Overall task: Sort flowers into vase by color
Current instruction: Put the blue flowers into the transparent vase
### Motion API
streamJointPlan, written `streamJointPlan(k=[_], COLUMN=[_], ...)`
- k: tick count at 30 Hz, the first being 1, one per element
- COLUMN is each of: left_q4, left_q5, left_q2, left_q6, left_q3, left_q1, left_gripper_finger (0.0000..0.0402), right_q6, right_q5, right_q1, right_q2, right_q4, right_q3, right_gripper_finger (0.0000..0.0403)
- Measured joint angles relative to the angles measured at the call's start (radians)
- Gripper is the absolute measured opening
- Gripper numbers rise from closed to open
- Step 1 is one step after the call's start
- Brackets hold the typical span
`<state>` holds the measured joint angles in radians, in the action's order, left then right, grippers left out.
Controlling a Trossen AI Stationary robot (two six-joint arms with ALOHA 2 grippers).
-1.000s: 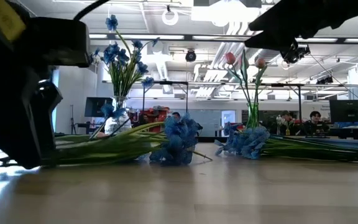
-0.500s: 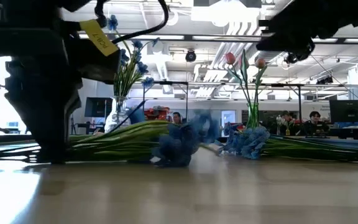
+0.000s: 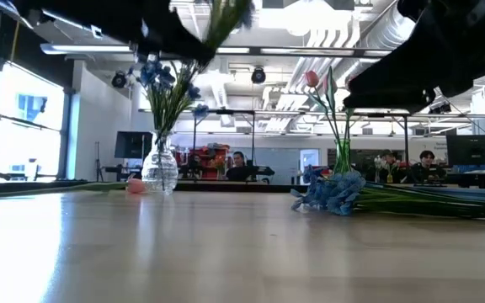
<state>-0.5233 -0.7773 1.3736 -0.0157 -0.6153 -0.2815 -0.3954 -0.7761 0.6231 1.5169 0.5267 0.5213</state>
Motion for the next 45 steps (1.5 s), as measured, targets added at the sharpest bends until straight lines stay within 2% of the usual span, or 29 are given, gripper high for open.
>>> streamJointPlan(k=[3,7,10,13,18,21,24,29,40,45], left_q4=[-0.089,-0.192,-0.197,-0.293,-0.582,-0.752,-0.78,-0.799,-0.823,-0.869], left_q5=[-0.02,-0.069,-0.021,0.067,0.128,0.217,0.26,0.356,0.36,0.399], left_q2=[-0.043,-0.105,-0.176,-0.263,-0.345,-0.339,-0.312,-0.255,-0.157,-0.134], left_q6=[-0.189,-0.244,-0.349,-0.382,-0.414,-0.384,-0.33,-0.281,-0.317,-0.3], left_q3=[0.034,0.032,0.049,0.118,0.302,0.39,0.435,0.428,0.421,0.421], left_q1=[0.06,0.131,0.184,0.235,0.337,0.416,0.496,0.59,0.678,0.688], left_gripper_finger=[0.0007,0.0012,0.0008,0.0003,0.0001,0.0001,0.0001,0.0001,0.0002,0.0004], right_q6=[0.035,0.031,0.033,0.029,0.029,0.035,0.039,0.058,0.052,0.034], right_q5=[-0.006,-0.005,0.002,0.005,0.005,0.005,0.004,0.0,0.0,0.008], right_q1=[-0.001,-0.015,-0.014,-0.013,-0.005,-0.005,-0.01,-0.021,-0.022,-0.02], right_q2=[0.01,0.007,0.005,0.005,0.005,0.005,0.005,0.005,0.005,0.005], right_q4=[0.025,0.033,0.042,0.041,0.045,0.05,0.061,0.076,0.084,0.084], right_q3=[0.0,0.002,0.002,0.002,0.002,0.002,0.002,0.002,0.002,0.002], right_gripper_finger=[0.021,0.021,0.021,0.021,0.021,0.021,0.021,0.021,0.021,0.021])
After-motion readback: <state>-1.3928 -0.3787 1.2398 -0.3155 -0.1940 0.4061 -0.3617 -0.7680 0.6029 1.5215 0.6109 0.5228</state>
